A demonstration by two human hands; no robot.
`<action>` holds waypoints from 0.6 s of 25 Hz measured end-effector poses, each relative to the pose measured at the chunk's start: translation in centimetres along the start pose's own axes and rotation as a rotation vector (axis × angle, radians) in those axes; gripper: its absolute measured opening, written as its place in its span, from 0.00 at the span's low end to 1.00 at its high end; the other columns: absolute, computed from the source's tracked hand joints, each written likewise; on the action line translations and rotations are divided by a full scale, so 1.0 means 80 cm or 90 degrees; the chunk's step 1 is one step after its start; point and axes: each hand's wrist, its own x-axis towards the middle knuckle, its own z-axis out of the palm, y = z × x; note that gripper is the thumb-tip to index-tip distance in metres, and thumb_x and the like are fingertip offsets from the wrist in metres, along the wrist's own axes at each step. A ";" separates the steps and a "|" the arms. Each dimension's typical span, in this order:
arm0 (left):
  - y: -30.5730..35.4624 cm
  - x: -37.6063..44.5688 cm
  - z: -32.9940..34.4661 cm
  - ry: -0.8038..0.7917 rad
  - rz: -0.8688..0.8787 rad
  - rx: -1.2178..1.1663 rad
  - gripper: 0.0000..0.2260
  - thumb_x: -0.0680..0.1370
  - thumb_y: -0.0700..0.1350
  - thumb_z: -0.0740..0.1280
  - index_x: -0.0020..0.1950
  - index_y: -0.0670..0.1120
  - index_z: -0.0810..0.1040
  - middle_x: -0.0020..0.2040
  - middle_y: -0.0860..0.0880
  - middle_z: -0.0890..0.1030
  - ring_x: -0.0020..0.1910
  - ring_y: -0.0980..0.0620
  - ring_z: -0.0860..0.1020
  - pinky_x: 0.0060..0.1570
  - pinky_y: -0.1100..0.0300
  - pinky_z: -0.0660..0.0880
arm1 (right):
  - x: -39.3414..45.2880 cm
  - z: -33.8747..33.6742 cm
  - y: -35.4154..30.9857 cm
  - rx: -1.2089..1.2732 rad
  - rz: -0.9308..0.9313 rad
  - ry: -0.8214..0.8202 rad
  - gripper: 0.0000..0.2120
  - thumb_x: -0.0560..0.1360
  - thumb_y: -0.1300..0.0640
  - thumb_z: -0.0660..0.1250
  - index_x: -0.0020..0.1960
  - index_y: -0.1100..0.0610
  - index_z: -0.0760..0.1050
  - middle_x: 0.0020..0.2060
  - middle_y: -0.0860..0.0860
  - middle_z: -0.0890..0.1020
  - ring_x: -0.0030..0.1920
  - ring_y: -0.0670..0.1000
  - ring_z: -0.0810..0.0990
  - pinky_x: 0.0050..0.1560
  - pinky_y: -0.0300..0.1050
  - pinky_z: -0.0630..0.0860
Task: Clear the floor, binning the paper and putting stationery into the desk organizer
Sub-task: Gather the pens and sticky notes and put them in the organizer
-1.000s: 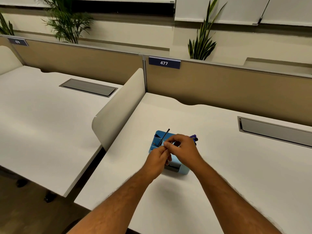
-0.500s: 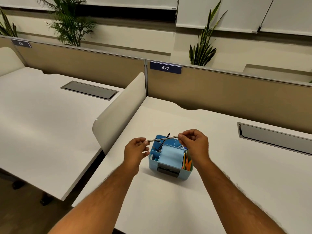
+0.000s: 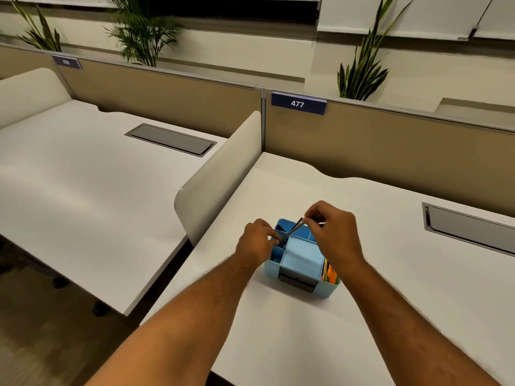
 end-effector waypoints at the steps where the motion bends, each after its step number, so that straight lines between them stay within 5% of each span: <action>1: 0.000 0.003 0.003 -0.004 -0.011 0.015 0.06 0.79 0.45 0.75 0.55 0.49 0.89 0.62 0.49 0.78 0.62 0.49 0.75 0.62 0.54 0.76 | 0.000 0.004 -0.002 -0.026 -0.015 -0.017 0.04 0.76 0.59 0.76 0.47 0.53 0.82 0.38 0.46 0.85 0.39 0.47 0.84 0.44 0.43 0.83; 8: -0.001 0.006 0.019 0.038 -0.023 -0.072 0.09 0.80 0.38 0.72 0.56 0.49 0.88 0.62 0.48 0.79 0.62 0.49 0.77 0.65 0.53 0.76 | 0.001 0.038 0.007 -0.159 -0.006 -0.228 0.06 0.79 0.56 0.73 0.54 0.56 0.82 0.45 0.53 0.87 0.46 0.56 0.85 0.48 0.51 0.81; 11: -0.008 -0.015 0.014 0.111 -0.057 -0.192 0.09 0.80 0.40 0.72 0.57 0.51 0.86 0.62 0.50 0.79 0.60 0.51 0.78 0.59 0.60 0.76 | -0.009 0.020 0.019 -0.049 0.077 -0.145 0.16 0.77 0.51 0.75 0.63 0.53 0.81 0.55 0.47 0.86 0.50 0.49 0.85 0.54 0.48 0.82; 15: -0.027 -0.074 0.007 0.173 -0.148 -0.292 0.08 0.80 0.42 0.71 0.56 0.53 0.85 0.59 0.55 0.80 0.55 0.55 0.79 0.49 0.69 0.72 | -0.042 -0.031 0.036 0.118 0.095 0.003 0.09 0.77 0.51 0.75 0.56 0.45 0.81 0.49 0.40 0.86 0.45 0.43 0.85 0.47 0.44 0.82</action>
